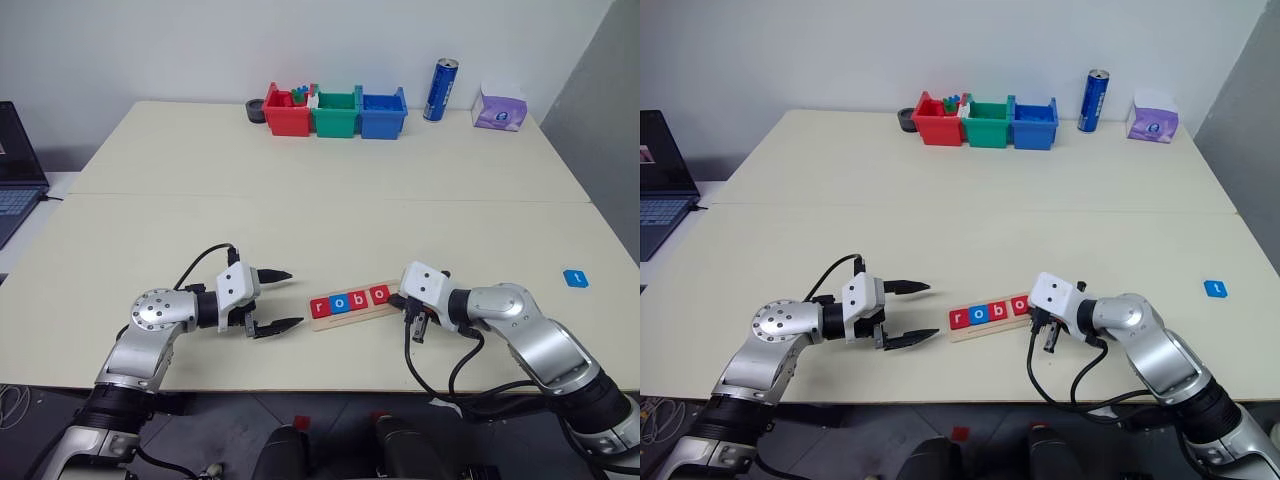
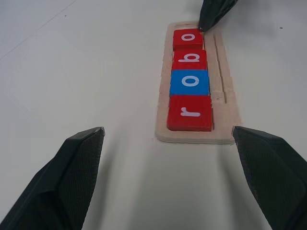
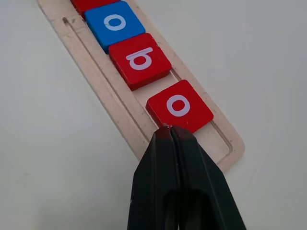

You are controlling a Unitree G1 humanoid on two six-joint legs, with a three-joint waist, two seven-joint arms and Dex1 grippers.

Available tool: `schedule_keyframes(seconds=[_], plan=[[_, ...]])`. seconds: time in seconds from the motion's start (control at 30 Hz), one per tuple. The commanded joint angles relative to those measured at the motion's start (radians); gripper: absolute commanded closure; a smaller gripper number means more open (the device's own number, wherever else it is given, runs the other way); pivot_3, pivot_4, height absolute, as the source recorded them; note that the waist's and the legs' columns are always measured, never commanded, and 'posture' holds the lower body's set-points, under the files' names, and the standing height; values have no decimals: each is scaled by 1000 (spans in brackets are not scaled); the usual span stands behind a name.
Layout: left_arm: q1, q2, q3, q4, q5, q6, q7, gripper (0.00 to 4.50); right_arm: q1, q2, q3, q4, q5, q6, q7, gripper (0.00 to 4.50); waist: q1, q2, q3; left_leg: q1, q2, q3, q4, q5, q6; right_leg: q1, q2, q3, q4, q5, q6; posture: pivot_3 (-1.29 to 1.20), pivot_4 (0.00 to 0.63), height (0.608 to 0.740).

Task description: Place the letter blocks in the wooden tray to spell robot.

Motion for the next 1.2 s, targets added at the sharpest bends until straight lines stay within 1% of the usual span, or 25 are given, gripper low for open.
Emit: schedule_keyframes(seconds=[0.03, 0.07, 0.17, 0.3, 0.37, 0.5, 0.57, 0.63, 0.8, 0.93, 1.03, 1.2], plan=[[5, 9, 20, -37, -10, -2, 3, 0, -1, -21, -51, -64, 61, 49, 54, 4459, 0, 0, 0, 0, 0, 0, 0, 0, 0, 0, 0, 0, 0, 0, 0, 0, 150, 740], [7, 10, 21, -38, -10, -3, 4, 0, 4, -22, -71, -96, 96, 84, 68, 4459, 0, 0, 0, 0, 0, 0, 0, 0, 0, 0, 0, 0, 0, 0, 0, 0, 150, 740], [12, 12, 24, -38, -10, -5, 5, 0, 6, -34, -100, -138, 129, 128, 78, 4459, 0, 0, 0, 0, 0, -1, 0, 0, 0, 0, 0, 0, 0, 0, 0, 0, 150, 740], [13, 11, 24, -41, -11, -3, 8, 0, -6, -35, -124, -109, 127, 119, 61, 4459, 0, 0, 0, 0, 0, -1, 0, 0, 0, 0, 0, 0, 0, 0, 0, 0, 150, 740], [11, 11, 24, -40, -11, -3, 8, 0, -19, -26, -126, -80, 106, 93, 37, 4459, 0, 0, 0, 0, 0, 0, 0, 0, 0, 0, 0, 0, 0, 0, 0, 0, 150, 740], [-1, 12, 22, -32, -11, -1, 3, 0, -63, -4, -94, 34, 13, -15, -34, 4459, 0, 0, 0, 0, 0, 0, 0, 0, 0, 0, 0, 0, 0, 0, 0, 0, 150, 740], [-5, 11, 20, -30, -10, -2, 1, 0, -91, 25, -85, 101, -23, -69, -70, 4459, 0, 0, 0, 0, 0, 1, 0, 0, 0, 0, 0, 0, 0, 0, 0, 0, 150, 740], [-8, 10, 18, -29, -11, -2, -1, 0, -122, 51, -73, 162, -43, -105, -76, 4459, -1, 0, 0, 0, 0, 1, 0, 0, 0, 0, 0, 0, 0, 0, 0, 0, 150, 740], [-15, 6, 12, -23, -10, -4, -4, 0, -190, 78, -25, 315, -93, -201, -36, 4459, -1, 0, 0, 0, 0, 1, 0, 0, 0, 0, 0, 0, 0, 0, 0, 0, 150, 740], [-17, 3, 11, -12, -8, -13, -7, 0, -228, 68, -7, 423, -119, -268, 17, 4459, -1, 0, 0, 0, 0, 1, 0, 0, 0, 0, 0, 0, 0, 0, 0, 0, 150, 740], [-11, 4, 14, -7, -9, -20, -9, 0, -235, 48, -1, 440, -123, -294, 77, 4459, -1, 0, 0, 0, 0, 1, 0, 0, 0, 0, 0, 0, 0, 0, 0, 0, 150, 740], [-3, 4, 16, -5, -9, -25, -5, 0, -211, 30, -14, 390, -102, -282, 146, 4459, 0, 0, 0, 0, 0, 0, 0, 0, 0, 0, 0, 0, 0, 0, 0, 0, 150, 740]])
